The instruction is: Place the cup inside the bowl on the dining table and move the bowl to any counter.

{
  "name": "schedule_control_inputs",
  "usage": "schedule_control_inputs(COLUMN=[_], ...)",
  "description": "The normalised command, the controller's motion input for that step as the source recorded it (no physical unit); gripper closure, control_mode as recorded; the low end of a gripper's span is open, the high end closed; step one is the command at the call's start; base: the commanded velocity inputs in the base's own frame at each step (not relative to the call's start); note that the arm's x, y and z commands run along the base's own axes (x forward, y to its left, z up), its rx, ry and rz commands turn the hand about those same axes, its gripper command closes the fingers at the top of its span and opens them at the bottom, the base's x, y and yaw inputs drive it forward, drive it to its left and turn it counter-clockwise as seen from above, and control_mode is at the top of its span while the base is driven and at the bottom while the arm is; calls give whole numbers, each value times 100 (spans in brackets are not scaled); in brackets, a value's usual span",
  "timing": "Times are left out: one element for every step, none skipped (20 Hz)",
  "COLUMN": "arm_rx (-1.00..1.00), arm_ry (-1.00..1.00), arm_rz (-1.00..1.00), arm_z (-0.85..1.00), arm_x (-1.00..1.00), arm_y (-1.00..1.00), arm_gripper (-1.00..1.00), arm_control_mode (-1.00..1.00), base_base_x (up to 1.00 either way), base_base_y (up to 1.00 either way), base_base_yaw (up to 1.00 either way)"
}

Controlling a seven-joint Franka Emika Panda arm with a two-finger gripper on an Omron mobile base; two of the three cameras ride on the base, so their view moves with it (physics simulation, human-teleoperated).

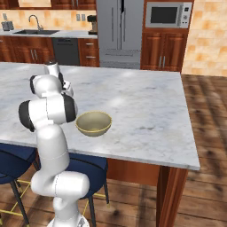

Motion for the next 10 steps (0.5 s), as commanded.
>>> schedule_control_inputs(arm_rx=[0,0,0,0,0,0,0,0,0,0], arm_ry=[0,-1,0,0,0,0,0,0,0,0], arm_rz=[0,0,0,0,0,0,0,0,0,0], arm_z=[-23,-26,-27,-29,-26,-23,-17,-11,-10,-10], arm_x=[0,0,0,0,0,0,0,0,0,0], arm_y=[0,0,0,0,0,0,0,0,0,-1], arm_gripper=[-100,-100,-100,-100,-100,-100,-100,-100,-100,-100], arm_control_mode=[-100,-100,-100,-100,-100,-100,-100,-100,-100,-100], base_base_x=[0,0,0,0,0,0,0,0,0,0], base_base_y=[0,0,0,0,0,0,0,0,0,0], base_base_yaw=[0,0,0,0,0,0,0,0,0,0])
